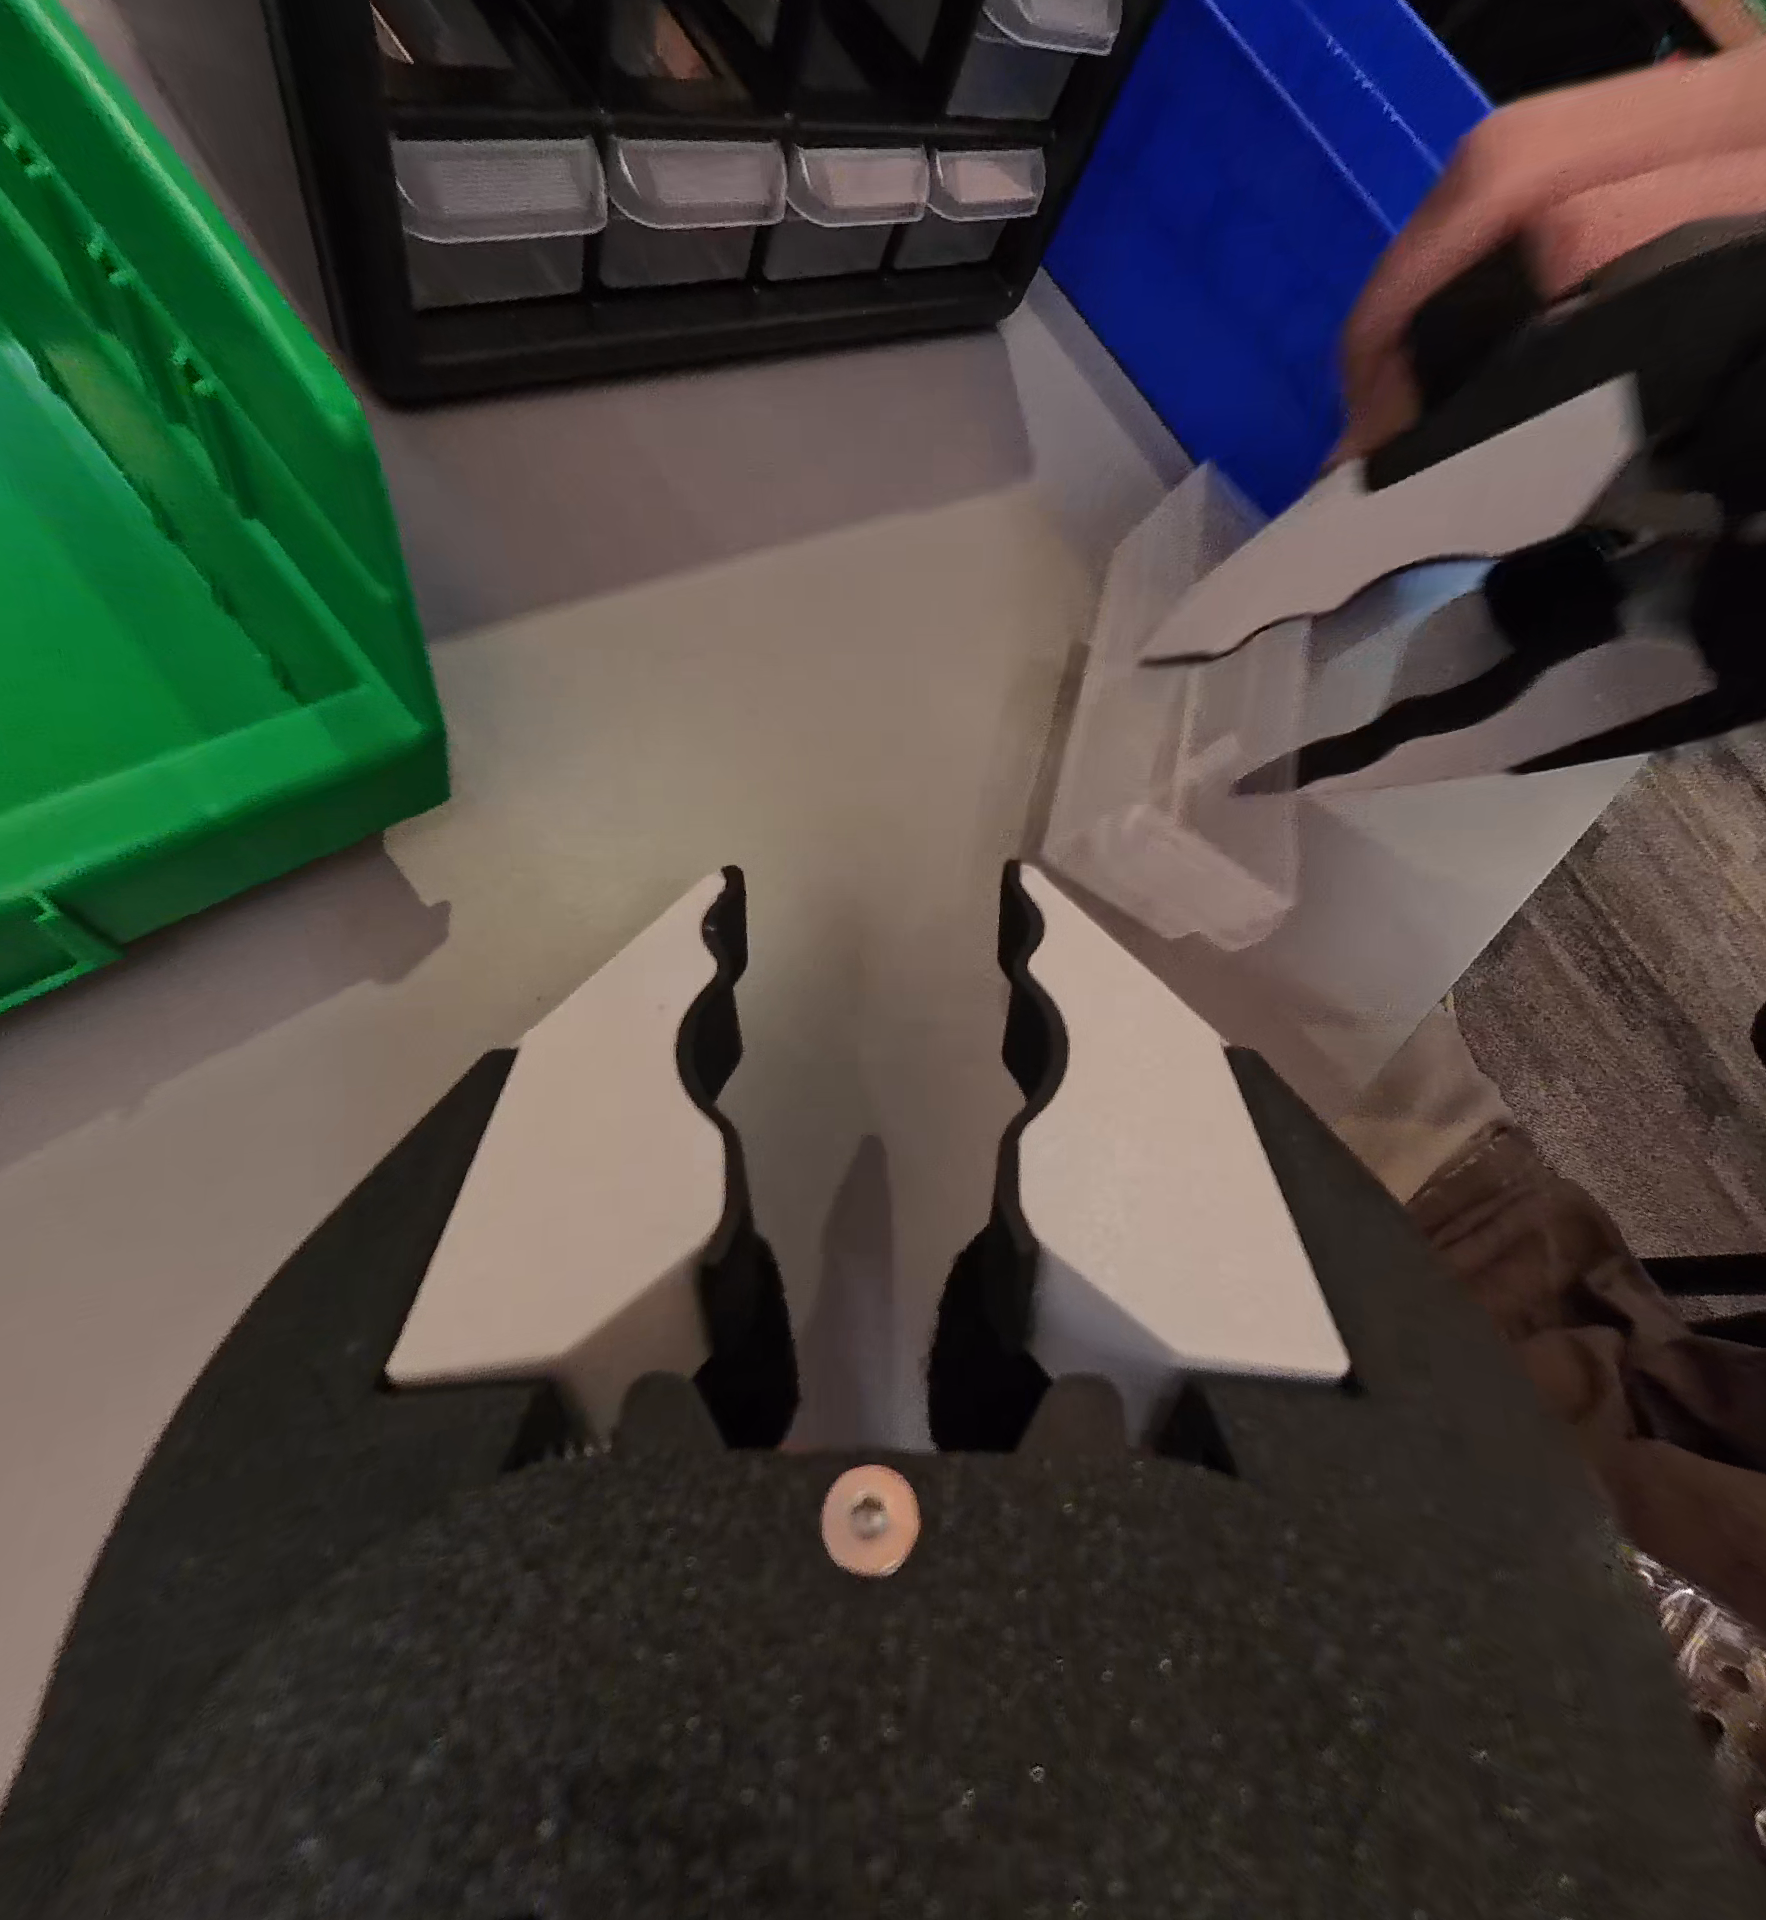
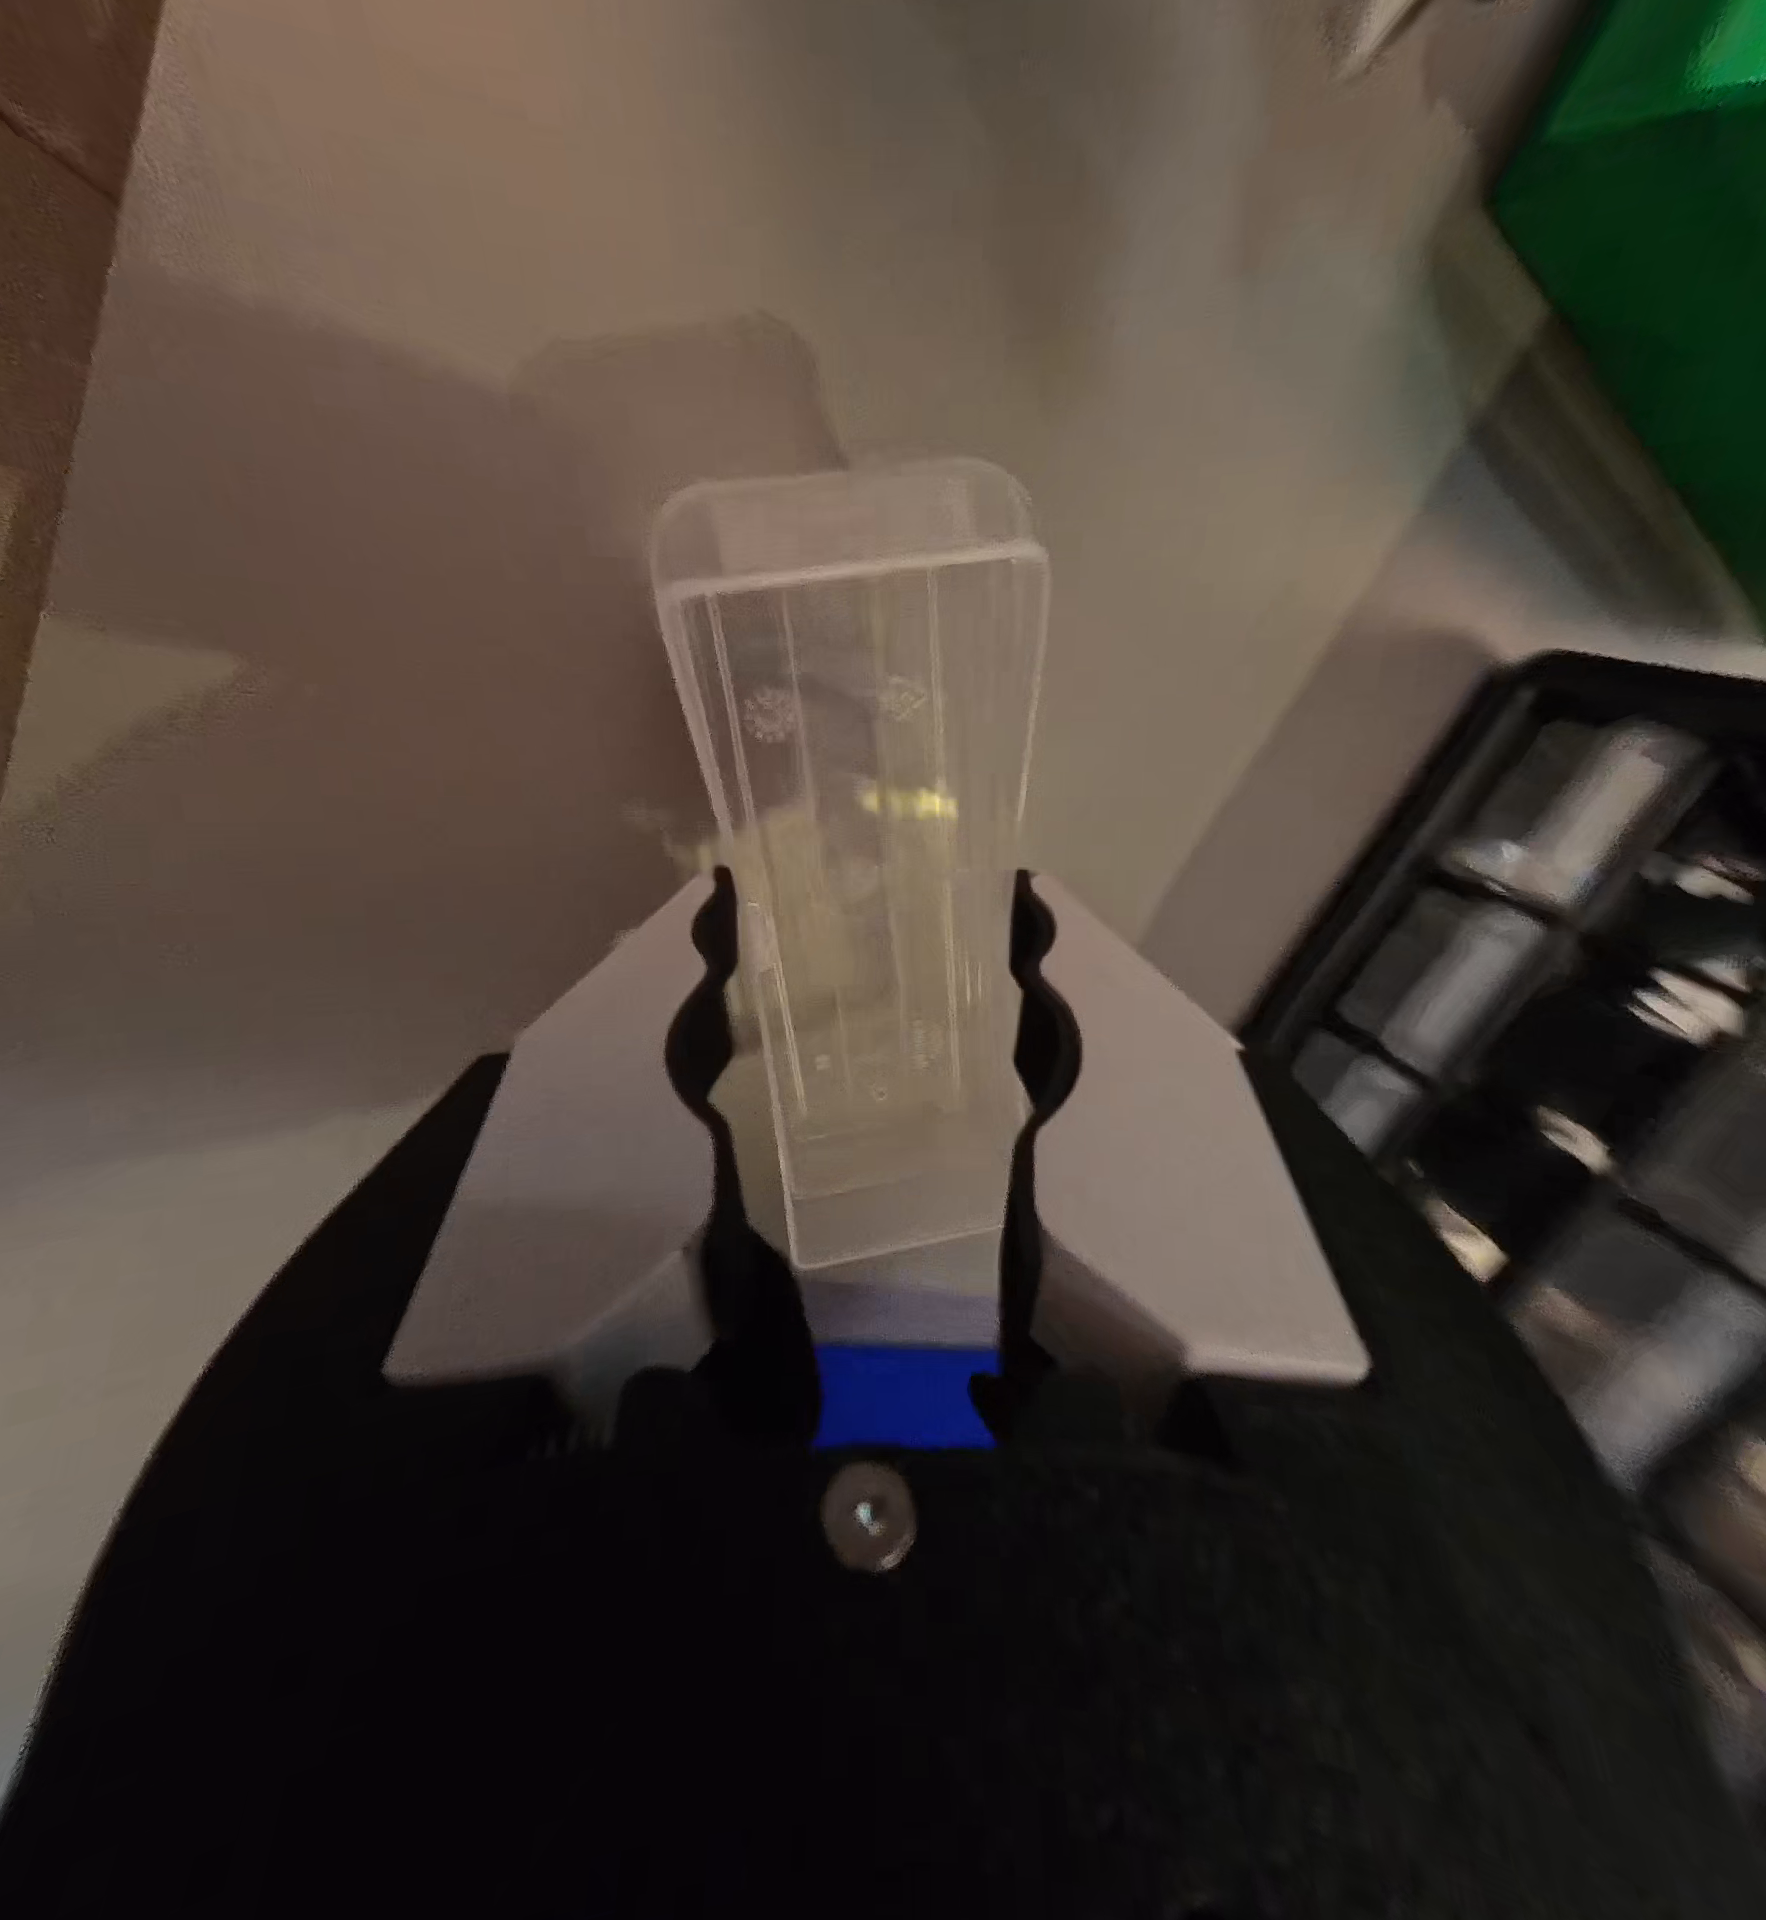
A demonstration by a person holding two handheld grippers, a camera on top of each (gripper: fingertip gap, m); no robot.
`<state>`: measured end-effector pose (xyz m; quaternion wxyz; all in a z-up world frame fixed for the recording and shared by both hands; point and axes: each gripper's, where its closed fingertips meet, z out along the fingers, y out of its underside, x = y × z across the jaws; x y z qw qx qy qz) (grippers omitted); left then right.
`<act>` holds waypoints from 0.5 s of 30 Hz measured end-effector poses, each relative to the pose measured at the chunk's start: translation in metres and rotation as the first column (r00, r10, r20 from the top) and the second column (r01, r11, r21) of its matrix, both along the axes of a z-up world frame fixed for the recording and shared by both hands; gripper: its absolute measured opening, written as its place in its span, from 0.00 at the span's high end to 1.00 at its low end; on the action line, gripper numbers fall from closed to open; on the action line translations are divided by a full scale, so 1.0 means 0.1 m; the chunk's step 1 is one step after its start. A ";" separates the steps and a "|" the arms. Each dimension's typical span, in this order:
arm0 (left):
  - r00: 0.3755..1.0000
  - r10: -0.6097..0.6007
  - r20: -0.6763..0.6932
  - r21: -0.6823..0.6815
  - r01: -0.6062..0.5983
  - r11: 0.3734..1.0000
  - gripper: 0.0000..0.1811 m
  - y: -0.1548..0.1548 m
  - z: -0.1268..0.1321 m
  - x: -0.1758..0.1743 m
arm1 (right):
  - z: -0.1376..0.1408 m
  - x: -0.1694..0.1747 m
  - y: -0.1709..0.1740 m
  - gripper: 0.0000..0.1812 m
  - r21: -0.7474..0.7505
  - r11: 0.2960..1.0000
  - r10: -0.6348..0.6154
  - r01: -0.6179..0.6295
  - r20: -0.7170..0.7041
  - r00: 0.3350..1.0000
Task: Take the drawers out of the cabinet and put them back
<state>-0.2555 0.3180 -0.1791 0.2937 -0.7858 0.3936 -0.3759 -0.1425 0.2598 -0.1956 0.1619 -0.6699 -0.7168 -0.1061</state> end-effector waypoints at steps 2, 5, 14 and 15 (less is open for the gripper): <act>1.000 -0.001 -0.003 0.005 0.001 1.000 0.74 0.00 0.00 0.01 | 0.36 0.13 -0.01 0.71 0.095 0.994 -0.045 0.046 -0.010 0.999; 1.000 -0.012 -0.011 0.007 0.012 1.000 0.74 -0.01 -0.02 0.04 | 1.04 0.65 0.02 0.71 0.249 0.950 -0.190 0.188 -0.018 0.982; 0.999 -0.042 -0.008 -0.018 0.042 0.999 0.74 -0.06 -0.04 0.14 | 0.74 2.75 -0.13 0.70 0.116 0.762 -0.642 0.637 0.005 0.767; 0.999 -0.043 -0.008 -0.014 0.043 0.999 0.74 -0.07 -0.04 0.15 | 0.53 2.83 -0.15 0.70 0.086 0.767 -0.641 0.636 0.045 0.767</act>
